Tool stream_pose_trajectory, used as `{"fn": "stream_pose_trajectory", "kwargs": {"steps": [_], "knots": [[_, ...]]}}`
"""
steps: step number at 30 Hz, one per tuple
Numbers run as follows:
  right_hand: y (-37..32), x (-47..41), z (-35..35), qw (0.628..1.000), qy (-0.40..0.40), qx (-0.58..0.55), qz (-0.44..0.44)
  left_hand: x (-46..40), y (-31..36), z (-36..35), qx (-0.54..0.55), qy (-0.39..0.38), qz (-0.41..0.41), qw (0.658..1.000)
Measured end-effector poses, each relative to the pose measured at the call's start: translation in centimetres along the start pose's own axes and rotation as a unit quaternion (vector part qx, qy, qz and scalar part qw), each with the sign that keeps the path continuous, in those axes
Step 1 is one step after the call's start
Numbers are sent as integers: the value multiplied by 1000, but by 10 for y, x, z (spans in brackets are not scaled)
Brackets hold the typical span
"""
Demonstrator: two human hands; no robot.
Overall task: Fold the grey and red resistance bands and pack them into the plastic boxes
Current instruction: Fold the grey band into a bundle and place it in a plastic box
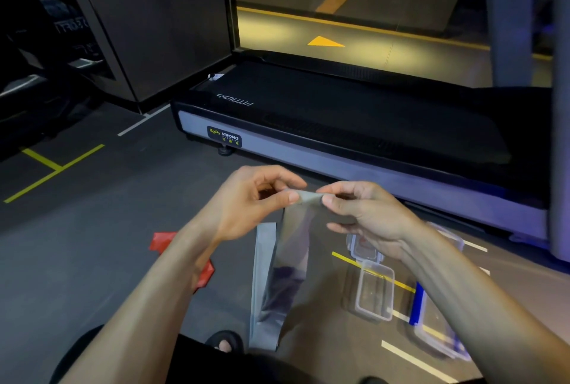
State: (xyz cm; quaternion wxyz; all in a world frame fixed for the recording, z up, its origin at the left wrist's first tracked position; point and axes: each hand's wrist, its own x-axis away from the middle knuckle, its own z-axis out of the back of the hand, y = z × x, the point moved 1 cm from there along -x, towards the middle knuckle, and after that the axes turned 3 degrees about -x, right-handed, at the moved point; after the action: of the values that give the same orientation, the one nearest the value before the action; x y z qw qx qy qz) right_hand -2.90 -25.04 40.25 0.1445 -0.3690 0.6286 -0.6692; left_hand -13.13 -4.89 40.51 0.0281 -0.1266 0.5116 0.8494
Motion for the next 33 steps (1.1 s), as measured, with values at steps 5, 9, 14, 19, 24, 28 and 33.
{"fn": "stream_pose_trajectory", "kwargs": {"steps": [5,9,14,19,24,28,33], "knots": [[-2,3,1,997,-1,49,53,-1,-4,1,-33,3,-10,999],[-6,4,4,995,-4,51,88,-1,-8,-2,-64,1,7,998],[-4,3,-1,996,21,3,86,0,-7,-7,-98,-6,8,995],[-3,1,-6,996,49,-18,76,-1,-3,-5,-210,17,-53,976],[-3,0,-3,992,53,-11,111,-3,-3,-6,-230,37,-58,971],[-3,2,2,977,44,109,177,-4,-1,-7,-190,30,-40,980],[-4,4,7,918,55,302,252,-3,-5,-7,-157,12,-4,988]]}}
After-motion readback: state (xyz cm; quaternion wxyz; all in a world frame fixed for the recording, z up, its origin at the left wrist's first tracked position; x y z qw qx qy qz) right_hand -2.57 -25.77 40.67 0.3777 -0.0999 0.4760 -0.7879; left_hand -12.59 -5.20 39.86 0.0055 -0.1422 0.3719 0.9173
